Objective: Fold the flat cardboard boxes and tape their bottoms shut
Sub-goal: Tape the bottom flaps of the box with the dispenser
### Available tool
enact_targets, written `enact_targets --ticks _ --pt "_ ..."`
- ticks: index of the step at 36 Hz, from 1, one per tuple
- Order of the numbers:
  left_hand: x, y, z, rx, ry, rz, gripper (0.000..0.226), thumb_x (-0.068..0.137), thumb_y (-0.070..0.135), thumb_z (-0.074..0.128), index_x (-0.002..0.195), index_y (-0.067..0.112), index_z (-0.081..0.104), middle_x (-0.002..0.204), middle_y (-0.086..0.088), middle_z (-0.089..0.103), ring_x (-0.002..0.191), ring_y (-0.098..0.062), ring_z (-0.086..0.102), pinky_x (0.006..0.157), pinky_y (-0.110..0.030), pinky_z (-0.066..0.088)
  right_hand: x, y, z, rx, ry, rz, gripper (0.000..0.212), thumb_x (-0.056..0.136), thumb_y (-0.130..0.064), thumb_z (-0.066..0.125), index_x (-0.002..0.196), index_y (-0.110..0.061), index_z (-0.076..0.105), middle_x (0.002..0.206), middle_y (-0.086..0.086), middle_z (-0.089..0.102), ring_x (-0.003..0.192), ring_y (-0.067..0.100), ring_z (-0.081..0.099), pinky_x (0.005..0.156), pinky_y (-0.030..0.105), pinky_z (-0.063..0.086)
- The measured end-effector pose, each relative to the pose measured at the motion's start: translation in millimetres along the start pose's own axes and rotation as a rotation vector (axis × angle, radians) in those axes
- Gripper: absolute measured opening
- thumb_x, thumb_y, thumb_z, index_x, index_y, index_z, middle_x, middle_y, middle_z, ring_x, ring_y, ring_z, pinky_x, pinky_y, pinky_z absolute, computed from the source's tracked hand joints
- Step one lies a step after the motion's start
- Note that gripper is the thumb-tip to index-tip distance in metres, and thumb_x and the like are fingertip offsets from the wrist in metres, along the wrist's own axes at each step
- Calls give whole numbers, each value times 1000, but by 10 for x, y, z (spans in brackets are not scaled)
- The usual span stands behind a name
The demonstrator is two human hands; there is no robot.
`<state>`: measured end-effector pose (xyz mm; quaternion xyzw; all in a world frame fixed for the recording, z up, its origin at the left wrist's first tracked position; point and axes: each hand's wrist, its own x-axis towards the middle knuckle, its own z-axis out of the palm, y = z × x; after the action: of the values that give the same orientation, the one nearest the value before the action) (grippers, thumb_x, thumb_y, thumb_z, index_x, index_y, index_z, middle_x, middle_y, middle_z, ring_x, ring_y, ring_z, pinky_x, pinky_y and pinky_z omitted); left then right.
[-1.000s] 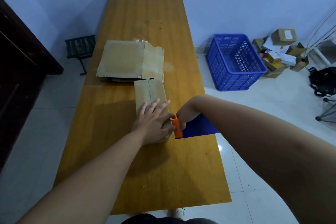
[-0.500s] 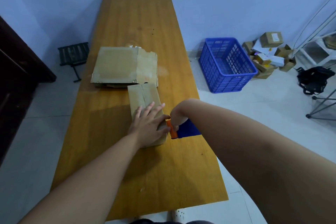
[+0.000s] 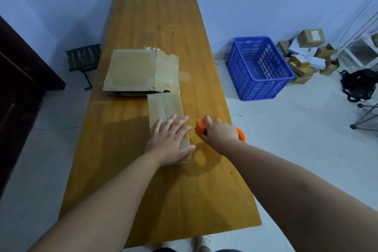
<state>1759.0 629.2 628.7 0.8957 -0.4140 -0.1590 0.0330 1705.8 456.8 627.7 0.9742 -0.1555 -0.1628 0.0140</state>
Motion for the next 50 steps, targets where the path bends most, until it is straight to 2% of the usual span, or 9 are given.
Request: enact_targets --ticks 3,8,11,18,21,26,32,38,50 --pt "6 -4 12 -6 12 -1 63 90 68 24 145 39 18 157 16 -10 144 -13 -17 116 -49 -8 23 -48 108 -24 1 -41 59 100 -46 37 148 -19 15 137 12 46 106 33 61 67 35 47" --pt "5 -14 29 -4 21 0 61 89 68 24 144 40 20 157 17 -10 144 -13 -17 115 -49 -9 148 -127 209 -7 -23 -14 55 102 -39 34 149 -17 14 138 13 44 109 33 60 67 34 42" --pt "17 -15 40 3 31 -3 60 89 68 25 142 41 21 157 17 -9 144 -12 -16 115 -48 -9 256 -145 293 -30 -43 -25 55 103 -35 34 149 -16 11 141 17 39 109 33 60 68 34 45" --pt "32 -13 40 6 24 -2 60 89 67 26 143 40 21 156 18 -10 144 -13 -17 115 -50 -9 411 -196 375 10 -102 16 60 102 -33 39 150 -18 6 154 22 13 112 37 58 73 37 49" --pt "27 -10 34 19 12 -4 61 89 66 26 144 39 19 156 17 -12 143 -14 -18 115 -51 -8 424 -203 375 -92 -95 -17 63 99 -34 46 148 -19 8 152 21 17 114 37 56 79 40 48" --pt "29 -9 49 47 13 -9 63 89 67 26 144 38 19 156 16 -12 144 -15 -17 115 -51 -8 433 -175 335 -132 52 -85 46 100 -45 34 139 -21 32 137 13 35 119 28 44 92 37 38" --pt "25 -2 45 57 12 -3 63 89 67 25 144 37 18 157 15 -12 144 -16 -17 115 -51 -8 471 -115 326 -50 21 -151 54 95 -52 43 139 -22 31 143 11 35 133 33 30 106 49 27" --pt "28 -10 45 52 20 -3 62 89 67 25 144 37 20 157 15 -10 144 -15 -16 115 -50 -9 474 -128 364 -28 14 -181 53 97 -50 38 139 -17 31 138 8 48 132 30 38 109 51 21" --pt "17 -13 53 53 33 8 61 90 66 25 143 37 21 157 14 -9 144 -16 -15 115 -49 -9 551 -182 366 106 -11 -138 48 95 -43 49 136 -18 39 138 7 48 135 29 33 108 51 23"
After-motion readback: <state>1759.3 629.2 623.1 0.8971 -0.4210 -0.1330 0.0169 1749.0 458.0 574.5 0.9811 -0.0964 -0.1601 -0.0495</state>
